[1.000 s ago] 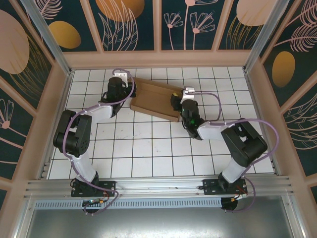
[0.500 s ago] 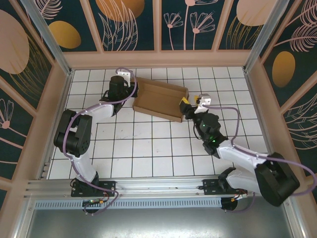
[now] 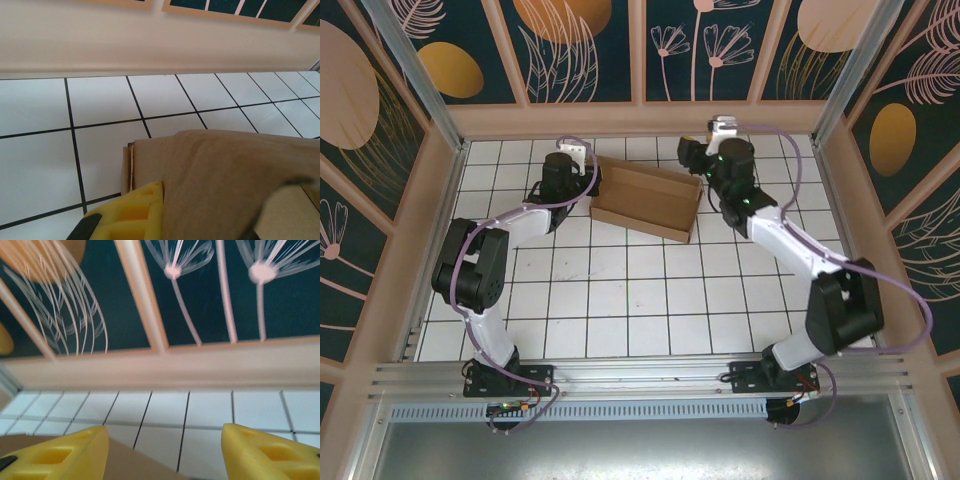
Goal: Fold the paper box
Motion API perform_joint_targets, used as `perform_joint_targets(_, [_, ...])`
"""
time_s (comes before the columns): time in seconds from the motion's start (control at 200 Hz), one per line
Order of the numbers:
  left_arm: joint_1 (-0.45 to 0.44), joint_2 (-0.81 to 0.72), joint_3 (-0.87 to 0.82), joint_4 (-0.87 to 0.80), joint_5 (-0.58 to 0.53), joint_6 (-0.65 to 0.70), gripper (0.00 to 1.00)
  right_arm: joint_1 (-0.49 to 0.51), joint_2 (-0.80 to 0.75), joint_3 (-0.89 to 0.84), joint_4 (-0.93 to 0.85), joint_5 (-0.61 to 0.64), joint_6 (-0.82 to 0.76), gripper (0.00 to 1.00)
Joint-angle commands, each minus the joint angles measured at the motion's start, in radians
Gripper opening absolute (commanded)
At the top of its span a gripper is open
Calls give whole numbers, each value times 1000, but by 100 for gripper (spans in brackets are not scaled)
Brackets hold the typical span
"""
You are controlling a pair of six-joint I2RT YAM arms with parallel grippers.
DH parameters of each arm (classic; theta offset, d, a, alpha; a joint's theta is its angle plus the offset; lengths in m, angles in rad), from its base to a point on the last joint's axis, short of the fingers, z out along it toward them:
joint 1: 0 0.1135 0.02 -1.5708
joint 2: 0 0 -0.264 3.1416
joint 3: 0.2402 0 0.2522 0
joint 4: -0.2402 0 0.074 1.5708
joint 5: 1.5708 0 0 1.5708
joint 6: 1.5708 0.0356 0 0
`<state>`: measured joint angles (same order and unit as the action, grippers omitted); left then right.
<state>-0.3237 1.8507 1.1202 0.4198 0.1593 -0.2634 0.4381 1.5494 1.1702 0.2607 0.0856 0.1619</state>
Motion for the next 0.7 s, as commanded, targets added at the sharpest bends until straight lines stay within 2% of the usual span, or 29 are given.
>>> perform_joint_targets(0.0, [-6,17,-21,-79,28,-5,0,18,75,72,-187,-86,-15,61])
perform_joint_targets(0.2, [-7,-14,-56,-79,21,-24,15,24,114,54,-189,-138,-6,60])
perform_joint_targets(0.29, [-6,-40,-92,-63,47,-61,28,25,118,25,-180,-142,9,61])
perform_joint_targets(0.395, [-6,-80,-141,-49,49,-85,51,27,119,-12,-157,-170,27,61])
perform_joint_targets(0.47, [-6,-113,-198,-48,28,-90,75,29,128,-27,-138,-215,31,61])
perform_joint_targets(0.581, [-7,-184,-264,-41,2,-92,98,37,147,-40,-120,-224,36,61])
perform_joint_targets(0.691, [-6,-282,-373,23,-54,-100,98,37,161,-44,-115,-220,50,61])
